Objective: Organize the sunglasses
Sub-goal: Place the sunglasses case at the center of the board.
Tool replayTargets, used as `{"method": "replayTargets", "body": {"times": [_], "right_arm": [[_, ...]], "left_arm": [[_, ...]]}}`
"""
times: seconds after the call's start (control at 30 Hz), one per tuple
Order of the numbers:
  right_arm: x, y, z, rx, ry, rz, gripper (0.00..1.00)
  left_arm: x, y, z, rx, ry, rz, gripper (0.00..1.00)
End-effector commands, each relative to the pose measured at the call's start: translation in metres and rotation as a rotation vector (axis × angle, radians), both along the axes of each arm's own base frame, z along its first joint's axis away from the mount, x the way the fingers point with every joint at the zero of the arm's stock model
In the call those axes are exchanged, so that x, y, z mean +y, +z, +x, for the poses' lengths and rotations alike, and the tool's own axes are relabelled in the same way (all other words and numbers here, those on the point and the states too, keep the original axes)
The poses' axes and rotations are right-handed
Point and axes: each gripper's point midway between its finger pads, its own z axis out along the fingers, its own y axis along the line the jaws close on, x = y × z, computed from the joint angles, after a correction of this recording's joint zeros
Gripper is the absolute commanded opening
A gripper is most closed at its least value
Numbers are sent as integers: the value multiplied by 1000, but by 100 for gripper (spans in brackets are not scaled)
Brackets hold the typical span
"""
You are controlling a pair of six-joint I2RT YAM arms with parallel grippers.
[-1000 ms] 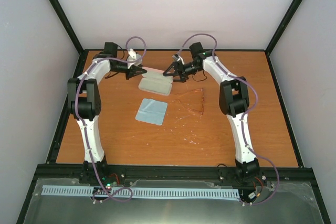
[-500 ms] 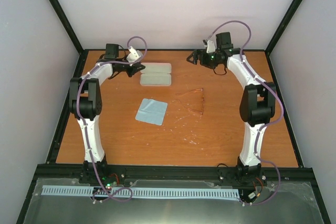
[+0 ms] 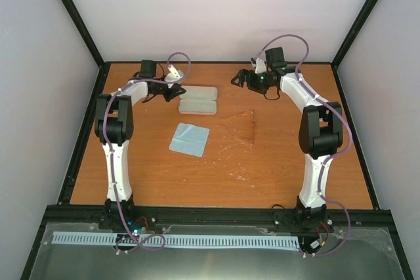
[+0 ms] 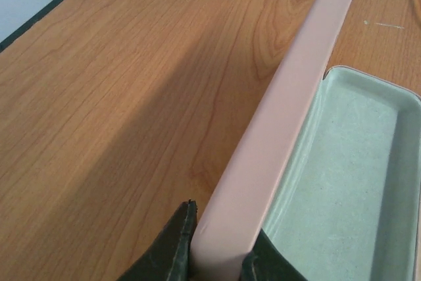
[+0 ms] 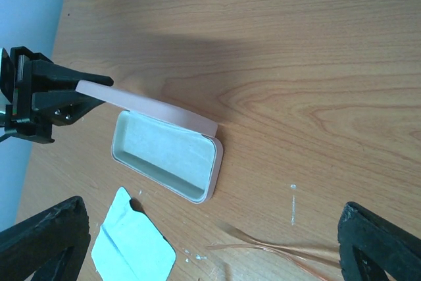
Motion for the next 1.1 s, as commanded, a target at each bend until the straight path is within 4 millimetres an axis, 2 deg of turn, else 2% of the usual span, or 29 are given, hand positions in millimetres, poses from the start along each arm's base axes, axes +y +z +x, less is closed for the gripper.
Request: {"method": "replayTargets", "body": {"times": [0.0, 0.2, 0.37, 0.5, 0.7, 0.8, 0.9, 1.0, 1.07], "right_arm": [[7, 6, 1, -18, 6, 4, 100], [12, 2, -2, -12, 19, -10, 100], [10, 0, -3, -8, 20, -18, 100], [10, 4, -2, -15, 23, -26, 100], [4, 12, -2, -39, 5, -58, 100], [13, 19, -8, -62, 8, -90, 100], [18, 29, -14, -69, 18, -67, 100], [32, 40, -28, -81, 68, -50, 100], [47, 42, -40, -66, 112, -41, 90]], "left_arm": [[-3, 22, 12, -74, -22, 1, 9], [-4, 22, 10, -76, -34, 6, 27], [-3, 19, 6, -72, -44, 15, 35], [-2, 19, 3, -67, -46, 14, 48], [-1, 32, -2, -82, -20, 10, 61], [4, 49, -1, -93, 20, 1, 64], [14, 76, -2, -108, 77, -28, 64], [30, 104, -8, -130, 130, -50, 63], [38, 127, -18, -142, 142, -69, 58]]}}
